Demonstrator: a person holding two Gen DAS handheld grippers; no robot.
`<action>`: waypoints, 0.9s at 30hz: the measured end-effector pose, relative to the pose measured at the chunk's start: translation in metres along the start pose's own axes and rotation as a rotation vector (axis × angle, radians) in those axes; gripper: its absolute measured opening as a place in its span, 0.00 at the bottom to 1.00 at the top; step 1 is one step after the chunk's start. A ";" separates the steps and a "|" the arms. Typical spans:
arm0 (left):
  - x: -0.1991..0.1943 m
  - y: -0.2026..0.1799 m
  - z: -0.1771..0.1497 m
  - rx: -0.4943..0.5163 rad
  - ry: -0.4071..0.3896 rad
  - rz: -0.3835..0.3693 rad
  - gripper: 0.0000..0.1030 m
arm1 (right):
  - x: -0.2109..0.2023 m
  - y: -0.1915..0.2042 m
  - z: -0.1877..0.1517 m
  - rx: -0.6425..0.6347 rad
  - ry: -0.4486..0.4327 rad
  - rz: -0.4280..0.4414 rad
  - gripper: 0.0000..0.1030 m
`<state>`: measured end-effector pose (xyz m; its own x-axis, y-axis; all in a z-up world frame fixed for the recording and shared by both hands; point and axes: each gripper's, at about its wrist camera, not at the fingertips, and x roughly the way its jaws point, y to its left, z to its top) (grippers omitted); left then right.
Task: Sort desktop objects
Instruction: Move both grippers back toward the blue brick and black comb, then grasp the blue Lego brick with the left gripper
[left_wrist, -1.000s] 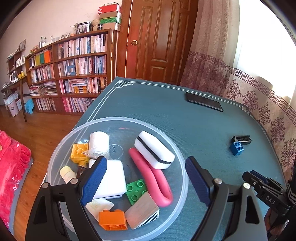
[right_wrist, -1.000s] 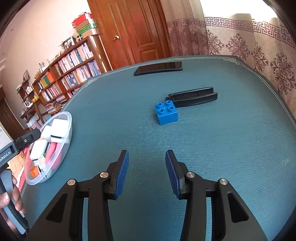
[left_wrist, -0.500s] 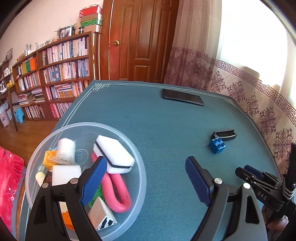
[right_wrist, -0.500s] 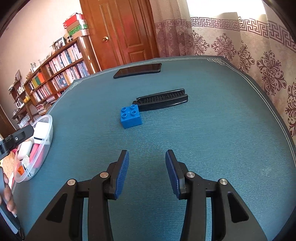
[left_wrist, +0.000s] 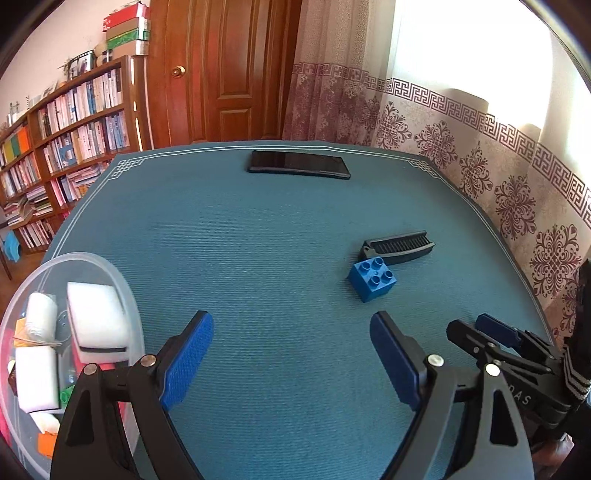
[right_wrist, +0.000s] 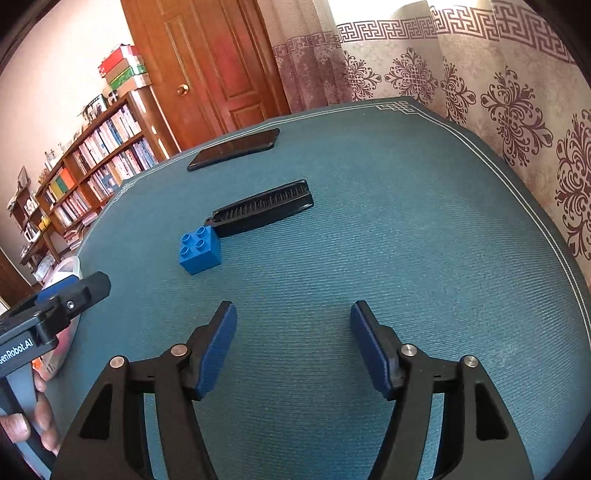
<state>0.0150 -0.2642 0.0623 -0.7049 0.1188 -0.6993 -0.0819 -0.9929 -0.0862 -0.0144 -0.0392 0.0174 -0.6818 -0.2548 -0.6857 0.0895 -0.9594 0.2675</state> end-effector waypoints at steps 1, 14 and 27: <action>0.004 -0.005 0.002 0.005 0.005 -0.004 0.87 | 0.000 -0.002 0.000 0.008 -0.003 0.008 0.66; 0.042 -0.050 0.016 0.045 0.050 -0.044 0.87 | -0.003 -0.011 0.001 0.041 -0.038 -0.054 0.66; 0.070 -0.054 0.024 0.040 0.047 -0.004 0.87 | -0.003 -0.011 0.000 0.053 -0.048 -0.063 0.66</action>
<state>-0.0466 -0.2026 0.0350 -0.6705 0.1217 -0.7319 -0.1136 -0.9917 -0.0609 -0.0132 -0.0276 0.0168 -0.7188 -0.1869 -0.6696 0.0074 -0.9652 0.2616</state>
